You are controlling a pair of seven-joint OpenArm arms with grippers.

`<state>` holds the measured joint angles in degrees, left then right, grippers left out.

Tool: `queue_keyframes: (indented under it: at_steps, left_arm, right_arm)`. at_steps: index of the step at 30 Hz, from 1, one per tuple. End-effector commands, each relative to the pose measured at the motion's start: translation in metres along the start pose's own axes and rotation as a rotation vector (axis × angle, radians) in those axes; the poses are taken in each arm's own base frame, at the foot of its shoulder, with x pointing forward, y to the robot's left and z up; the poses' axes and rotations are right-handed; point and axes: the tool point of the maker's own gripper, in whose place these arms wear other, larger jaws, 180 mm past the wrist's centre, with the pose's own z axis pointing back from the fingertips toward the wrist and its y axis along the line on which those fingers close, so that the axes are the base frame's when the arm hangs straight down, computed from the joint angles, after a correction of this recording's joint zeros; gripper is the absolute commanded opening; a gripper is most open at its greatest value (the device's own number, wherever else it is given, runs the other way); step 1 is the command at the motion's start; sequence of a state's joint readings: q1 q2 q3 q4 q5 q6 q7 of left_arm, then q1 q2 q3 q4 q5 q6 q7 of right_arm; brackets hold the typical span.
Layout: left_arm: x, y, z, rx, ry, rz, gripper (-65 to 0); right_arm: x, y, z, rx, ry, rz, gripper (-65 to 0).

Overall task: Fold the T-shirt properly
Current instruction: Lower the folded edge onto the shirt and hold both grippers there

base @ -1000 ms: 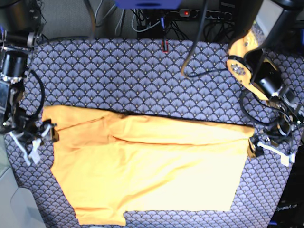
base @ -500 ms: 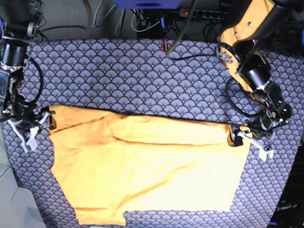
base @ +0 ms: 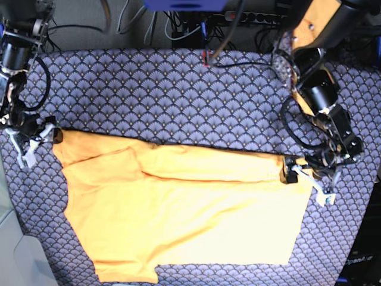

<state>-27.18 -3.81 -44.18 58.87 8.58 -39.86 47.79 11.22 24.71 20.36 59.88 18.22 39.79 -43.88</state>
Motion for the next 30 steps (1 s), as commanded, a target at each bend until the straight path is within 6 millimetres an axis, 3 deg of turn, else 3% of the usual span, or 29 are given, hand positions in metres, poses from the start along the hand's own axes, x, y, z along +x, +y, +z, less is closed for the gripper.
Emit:
queue_keyframes:
  at_steps: [1,6,16,24,27,30]
  left_arm:
    - [0.023,0.001,0.005,0.006,-0.048,-0.029,0.0]
    - [0.025,0.002,0.006,0.011,-0.036,-0.060,0.0]
    - [0.018,0.026,0.016,0.056,0.016,-0.067,0.0]
    - [0.023,0.026,0.015,0.052,-0.012,-0.069,0.0]
    - [0.023,0.026,0.015,0.053,-0.012,-0.071,0.0]
    - [0.023,0.026,0.015,0.054,-0.011,-0.072,0.0]
  right_arm:
    - [0.016,-0.006,0.006,-0.012,-0.027,0.016,-26.5]
    - [0.015,-0.006,0.006,-0.011,-0.021,0.016,-26.5]
    - [0.009,-0.005,0.005,-0.010,0.015,0.013,-26.5]
    - [0.002,0.014,-0.006,0.029,0.022,-0.001,-27.3]
    - [-0.004,0.018,-0.008,0.036,0.031,-0.006,-33.6]
    - [-0.005,0.024,-0.011,0.049,0.030,-0.012,-46.0]
